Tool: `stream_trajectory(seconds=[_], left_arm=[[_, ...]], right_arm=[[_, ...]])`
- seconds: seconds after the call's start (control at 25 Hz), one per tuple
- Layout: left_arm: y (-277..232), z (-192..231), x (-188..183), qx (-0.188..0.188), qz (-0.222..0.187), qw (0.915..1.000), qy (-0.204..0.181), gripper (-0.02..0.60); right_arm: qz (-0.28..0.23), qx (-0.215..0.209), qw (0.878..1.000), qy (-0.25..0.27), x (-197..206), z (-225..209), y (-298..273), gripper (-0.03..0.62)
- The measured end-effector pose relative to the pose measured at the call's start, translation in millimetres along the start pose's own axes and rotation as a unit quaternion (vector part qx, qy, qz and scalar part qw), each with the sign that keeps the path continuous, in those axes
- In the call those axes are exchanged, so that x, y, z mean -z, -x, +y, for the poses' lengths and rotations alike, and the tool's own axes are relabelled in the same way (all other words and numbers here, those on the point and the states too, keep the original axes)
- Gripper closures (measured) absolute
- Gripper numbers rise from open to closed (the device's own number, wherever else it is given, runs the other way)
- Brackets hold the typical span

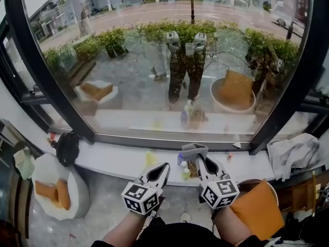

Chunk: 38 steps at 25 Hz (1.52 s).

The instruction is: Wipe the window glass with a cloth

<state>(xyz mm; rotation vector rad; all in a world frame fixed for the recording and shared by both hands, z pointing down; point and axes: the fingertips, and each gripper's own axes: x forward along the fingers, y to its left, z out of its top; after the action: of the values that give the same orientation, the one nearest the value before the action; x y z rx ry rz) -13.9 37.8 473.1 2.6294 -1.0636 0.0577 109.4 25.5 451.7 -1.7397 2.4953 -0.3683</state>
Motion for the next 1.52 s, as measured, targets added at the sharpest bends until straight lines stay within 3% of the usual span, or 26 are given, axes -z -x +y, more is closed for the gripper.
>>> stream_trajectory(seconds=[0.8, 1.24, 1.52], left_arm=[[-6.7, 152.6, -65.9, 0.036, -0.024, 0.9989, -0.017, 0.574], [-5.5, 203.9, -87.6, 0.055, -0.033, 0.9975, -0.031, 0.574], [-11.5, 220.8, -103.6, 0.046, -0.052, 0.9972, -0.027, 0.574]], right_arm=[[-0.038, 0.053, 0.998, 0.017, -23.8, 62.4, -142.5, 0.556], [-0.079, 0.084, 0.993, 0.029, -51.8, 84.1, -191.8, 0.556], [-0.087, 0.097, 0.991, 0.039, -68.5, 69.6, -217.4, 0.556]])
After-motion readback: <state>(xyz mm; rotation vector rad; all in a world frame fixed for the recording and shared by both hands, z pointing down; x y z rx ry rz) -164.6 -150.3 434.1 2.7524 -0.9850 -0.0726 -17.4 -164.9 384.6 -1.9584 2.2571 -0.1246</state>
